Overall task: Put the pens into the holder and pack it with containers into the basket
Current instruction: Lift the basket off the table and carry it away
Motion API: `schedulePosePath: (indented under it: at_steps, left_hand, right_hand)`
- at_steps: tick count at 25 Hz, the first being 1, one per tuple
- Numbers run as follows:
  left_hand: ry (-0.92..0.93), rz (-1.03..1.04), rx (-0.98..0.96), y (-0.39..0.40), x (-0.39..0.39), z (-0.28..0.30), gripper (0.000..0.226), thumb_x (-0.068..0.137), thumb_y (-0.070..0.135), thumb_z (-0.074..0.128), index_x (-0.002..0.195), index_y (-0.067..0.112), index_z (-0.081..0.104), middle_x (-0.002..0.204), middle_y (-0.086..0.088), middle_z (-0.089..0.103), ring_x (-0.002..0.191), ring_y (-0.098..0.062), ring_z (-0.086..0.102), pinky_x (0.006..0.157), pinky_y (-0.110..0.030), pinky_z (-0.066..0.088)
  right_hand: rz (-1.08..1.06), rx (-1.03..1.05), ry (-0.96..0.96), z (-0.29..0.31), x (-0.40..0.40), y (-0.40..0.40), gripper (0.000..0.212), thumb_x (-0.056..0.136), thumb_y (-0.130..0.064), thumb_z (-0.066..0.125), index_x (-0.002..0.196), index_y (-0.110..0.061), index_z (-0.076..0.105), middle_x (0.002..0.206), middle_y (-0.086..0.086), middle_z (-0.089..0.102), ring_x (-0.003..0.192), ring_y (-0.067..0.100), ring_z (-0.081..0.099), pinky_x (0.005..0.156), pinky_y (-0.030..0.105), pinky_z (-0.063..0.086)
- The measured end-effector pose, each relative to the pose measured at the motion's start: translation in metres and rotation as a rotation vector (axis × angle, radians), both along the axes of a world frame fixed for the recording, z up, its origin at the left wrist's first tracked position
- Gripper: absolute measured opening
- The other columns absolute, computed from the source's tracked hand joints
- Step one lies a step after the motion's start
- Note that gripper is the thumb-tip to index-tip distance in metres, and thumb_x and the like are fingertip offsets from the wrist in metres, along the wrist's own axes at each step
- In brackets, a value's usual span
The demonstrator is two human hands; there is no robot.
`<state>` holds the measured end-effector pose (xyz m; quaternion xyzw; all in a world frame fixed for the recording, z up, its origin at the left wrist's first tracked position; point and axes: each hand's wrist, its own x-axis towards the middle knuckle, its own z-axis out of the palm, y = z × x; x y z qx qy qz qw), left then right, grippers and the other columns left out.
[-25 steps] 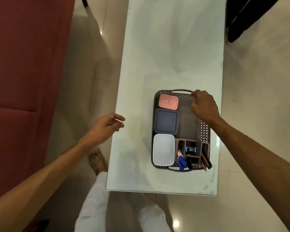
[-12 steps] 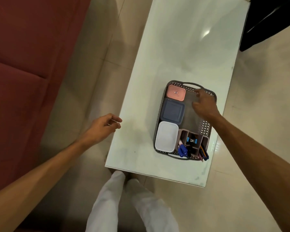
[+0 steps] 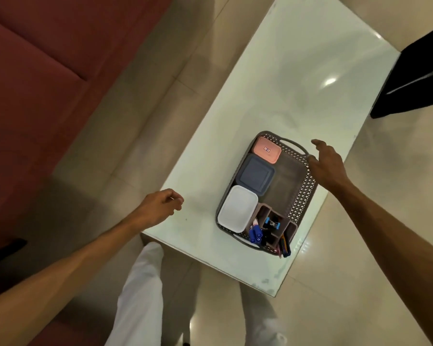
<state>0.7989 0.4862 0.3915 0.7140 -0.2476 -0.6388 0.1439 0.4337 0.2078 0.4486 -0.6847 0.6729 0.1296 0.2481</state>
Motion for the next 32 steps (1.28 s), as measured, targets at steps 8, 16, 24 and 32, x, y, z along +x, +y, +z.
schedulePosePath:
  at_steps: [8, 16, 24, 32]
  left_hand:
    - [0.277, 0.462, 0.281, 0.050, -0.186, 0.021, 0.057, 0.105, 0.066, 0.037, 0.124, 0.022, 0.069, 0.119, 0.000, 0.077, 0.110, -0.020, 0.069, 0.094, -0.036, 0.050]
    - [0.163, 1.210, 0.156, 0.044, -0.303, 0.013, 0.077, 0.104, 0.074, 0.015, 0.098, 0.017, 0.067, 0.099, -0.008, 0.071, 0.088, -0.022, 0.068, 0.092, -0.039, 0.050]
    - [0.031, 1.219, 0.071, 0.111, -0.375, 0.032, 0.080, 0.105, 0.072, 0.011, 0.107, 0.020, 0.072, 0.109, -0.009, 0.075, 0.094, -0.021, 0.071, 0.091, -0.040, 0.054]
    - [-0.169, 1.369, 0.028, 0.203, -0.552, 0.073, 0.081, 0.106, 0.070, 0.017, 0.114, 0.015, 0.076, 0.115, -0.014, 0.077, 0.106, -0.028, 0.071, 0.106, -0.048, 0.051]
  right_hand:
    - [0.136, 0.215, -0.107, -0.021, -0.031, -0.037, 0.047, 0.098, -0.018, 0.057, 0.145, -0.015, 0.056, 0.141, 0.016, 0.062, 0.129, 0.036, 0.057, 0.103, 0.035, 0.045]
    - [0.200, 0.507, -0.173, -0.020, -0.093, -0.035, 0.056, 0.069, -0.028, 0.063, 0.125, -0.022, 0.068, 0.126, 0.013, 0.070, 0.117, 0.032, 0.064, 0.096, 0.043, 0.053]
    - [0.177, 0.640, -0.314, -0.042, -0.200, 0.020, 0.019, 0.087, -0.001, 0.065, 0.093, -0.015, 0.076, 0.099, 0.009, 0.078, 0.100, 0.027, 0.073, 0.087, 0.040, 0.058]
    - [0.432, 0.606, -0.478, -0.041, -0.311, 0.096, 0.024, 0.086, 0.003, 0.069, 0.089, -0.018, 0.081, 0.093, 0.018, 0.079, 0.091, 0.032, 0.076, 0.089, 0.051, 0.060]
